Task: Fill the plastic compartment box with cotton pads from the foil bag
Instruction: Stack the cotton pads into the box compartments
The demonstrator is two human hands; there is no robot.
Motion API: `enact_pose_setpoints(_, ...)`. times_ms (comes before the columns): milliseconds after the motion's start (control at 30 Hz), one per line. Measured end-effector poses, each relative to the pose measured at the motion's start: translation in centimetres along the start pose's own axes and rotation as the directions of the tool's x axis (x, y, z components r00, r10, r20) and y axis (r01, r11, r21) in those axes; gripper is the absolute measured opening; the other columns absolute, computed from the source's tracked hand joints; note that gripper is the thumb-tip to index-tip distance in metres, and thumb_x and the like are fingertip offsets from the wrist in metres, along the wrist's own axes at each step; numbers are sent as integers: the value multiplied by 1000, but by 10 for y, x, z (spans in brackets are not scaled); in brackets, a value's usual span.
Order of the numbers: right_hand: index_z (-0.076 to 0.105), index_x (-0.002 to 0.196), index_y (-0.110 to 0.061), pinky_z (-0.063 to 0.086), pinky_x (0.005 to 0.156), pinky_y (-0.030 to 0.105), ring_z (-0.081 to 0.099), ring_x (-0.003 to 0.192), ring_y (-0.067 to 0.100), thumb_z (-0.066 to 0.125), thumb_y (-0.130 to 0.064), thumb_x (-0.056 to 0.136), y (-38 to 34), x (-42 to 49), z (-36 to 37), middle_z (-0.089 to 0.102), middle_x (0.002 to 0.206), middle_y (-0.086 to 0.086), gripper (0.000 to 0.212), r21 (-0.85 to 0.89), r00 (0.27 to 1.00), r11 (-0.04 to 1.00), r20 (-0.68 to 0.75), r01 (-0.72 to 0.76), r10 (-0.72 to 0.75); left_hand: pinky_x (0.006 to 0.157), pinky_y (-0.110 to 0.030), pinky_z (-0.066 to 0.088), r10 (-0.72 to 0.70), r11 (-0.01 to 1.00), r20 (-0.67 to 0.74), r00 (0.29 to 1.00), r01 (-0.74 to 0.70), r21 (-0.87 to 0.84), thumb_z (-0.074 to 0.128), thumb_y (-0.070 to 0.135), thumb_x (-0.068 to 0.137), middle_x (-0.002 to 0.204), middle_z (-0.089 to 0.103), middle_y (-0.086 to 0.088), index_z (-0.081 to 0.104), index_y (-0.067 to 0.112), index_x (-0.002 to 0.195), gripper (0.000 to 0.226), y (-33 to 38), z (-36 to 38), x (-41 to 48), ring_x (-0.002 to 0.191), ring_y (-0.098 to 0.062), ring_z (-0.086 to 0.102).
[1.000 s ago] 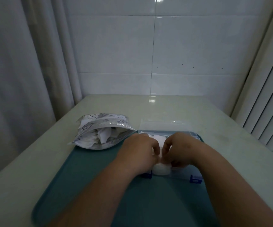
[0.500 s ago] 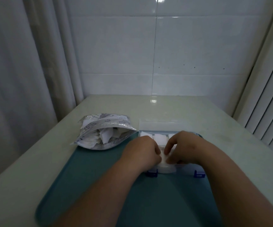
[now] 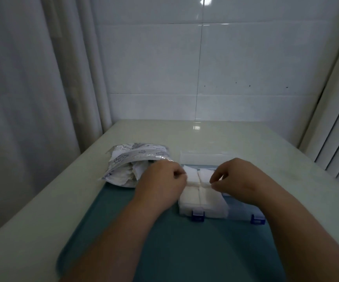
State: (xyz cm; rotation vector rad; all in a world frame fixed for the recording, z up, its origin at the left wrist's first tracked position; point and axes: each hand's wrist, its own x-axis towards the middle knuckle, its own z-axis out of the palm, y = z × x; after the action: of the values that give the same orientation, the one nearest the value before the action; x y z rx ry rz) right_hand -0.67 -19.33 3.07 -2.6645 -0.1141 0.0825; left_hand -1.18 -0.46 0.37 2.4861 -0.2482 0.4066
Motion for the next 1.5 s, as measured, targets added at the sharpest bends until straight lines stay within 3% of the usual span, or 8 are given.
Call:
enact_pose_setpoints(133,67,86,-34,46,66,21,58,78,5,64,-31,87,-1,2,4,64,91,-10,4,35,999,999,-29,30,-29,87,-36,51,-106,949,-34,994,112,296,54,36,89,108,67,-3,75,18,101,30,-23,-5,8,99,-21,60)
enact_pose_setpoints(300,67,89,-32,47,67,21,58,77,6,63,-33,88,-3,2,7,64,89,-9,4,50,997,997,-57,53,-50,111,-43,29,-207,845,57,977,149,514,48,41,90,141,42,-8,62,18,120,41,-31,-2,7,132,-29,34)
enact_pose_setpoints(433,67,88,-33,51,72,25,59,76,7,63,-34,88,-4,2,8,65,90,-9,4,63,995,996,-80,67,-62,113,-42,22,-301,852,96,949,222,474,47,41,89,149,35,-9,47,21,137,52,-39,-6,11,138,-30,29)
enact_pose_setpoints(667,65,87,-35,43,59,19,57,72,4,62,-38,88,-5,0,8,62,87,-13,4,64,995,995,-81,72,-67,110,-42,32,-380,845,113,918,294,447,50,42,86,147,43,-11,52,27,137,53,-55,-3,15,134,-33,38)
enact_pose_setpoints(1100,67,94,-32,40,59,17,56,75,3,62,-40,88,-4,0,10,64,93,-10,11,64,995,996,-75,67,-62,106,-43,41,-380,870,62,923,334,363,52,37,78,145,49,-6,52,26,137,60,-61,3,18,131,-30,45)
enact_pose_setpoints(1333,68,96,-32,44,65,21,57,78,4,62,-41,88,-5,0,12,66,97,-9,13,65,996,996,-71,58,-53,90,-37,49,-257,904,1,967,240,353,53,30,84,124,63,-6,62,25,124,41,-52,-5,16,112,-29,57)
enact_pose_setpoints(1400,68,96,-32,44,64,20,57,77,4,62,-40,88,-5,0,12,66,96,-9,13,66,996,996,-74,62,-57,74,-33,50,-204,920,-54,978,210,330,51,30,87,96,68,-3,69,23,98,22,-43,-14,13,89,-25,60)
enact_pose_setpoints(1500,67,93,-32,45,64,20,58,76,5,61,-39,89,-5,1,11,65,93,-10,10,71,995,995,-77,72,-66,52,-28,32,-181,948,-107,978,202,247,48,24,87,61,53,1,53,13,61,29,-30,-21,10,59,-18,47)
